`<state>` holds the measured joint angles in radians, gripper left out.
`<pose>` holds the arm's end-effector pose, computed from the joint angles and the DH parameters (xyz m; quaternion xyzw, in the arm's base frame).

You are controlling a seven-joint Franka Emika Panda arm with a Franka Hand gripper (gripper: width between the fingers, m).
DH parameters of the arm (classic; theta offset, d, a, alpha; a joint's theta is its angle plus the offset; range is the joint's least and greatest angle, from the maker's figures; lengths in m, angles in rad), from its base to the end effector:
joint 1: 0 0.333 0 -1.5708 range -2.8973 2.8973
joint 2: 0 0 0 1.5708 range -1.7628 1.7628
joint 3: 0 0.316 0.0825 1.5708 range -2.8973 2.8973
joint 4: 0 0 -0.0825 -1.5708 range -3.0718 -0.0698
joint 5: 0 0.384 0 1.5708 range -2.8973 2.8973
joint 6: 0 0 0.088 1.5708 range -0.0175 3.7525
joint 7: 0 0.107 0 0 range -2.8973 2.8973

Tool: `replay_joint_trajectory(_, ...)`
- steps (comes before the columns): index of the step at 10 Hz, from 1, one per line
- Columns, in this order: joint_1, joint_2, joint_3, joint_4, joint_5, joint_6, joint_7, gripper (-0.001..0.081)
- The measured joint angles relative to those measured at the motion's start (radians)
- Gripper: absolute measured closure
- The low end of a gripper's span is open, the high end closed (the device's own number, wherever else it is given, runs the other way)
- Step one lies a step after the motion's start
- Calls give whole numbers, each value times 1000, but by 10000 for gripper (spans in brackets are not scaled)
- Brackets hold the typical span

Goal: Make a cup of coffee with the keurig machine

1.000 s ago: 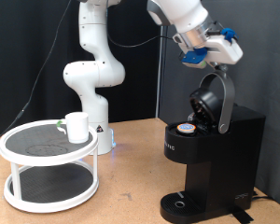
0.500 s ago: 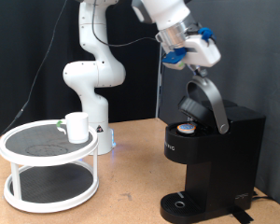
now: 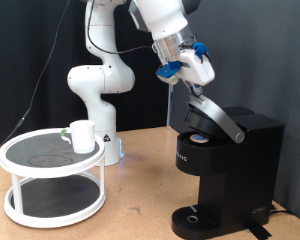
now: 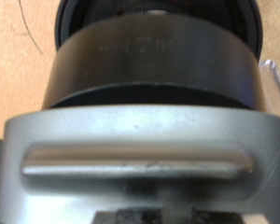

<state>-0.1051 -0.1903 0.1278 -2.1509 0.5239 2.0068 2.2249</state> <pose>0.5031 0.0441 0.4924 -0.3447 0.9109 0.1933 0.1183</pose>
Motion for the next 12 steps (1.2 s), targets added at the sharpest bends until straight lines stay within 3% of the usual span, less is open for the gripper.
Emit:
replay_joint_trajectory(2,-19,29,-1,-17,-60,0,3,806)
replay_joint_trajectory(6,-32,104,-1,-58,-79,68,5,806)
replay_joint_trajectory(12,-34,108,-1,-58,-79,88,-4,806)
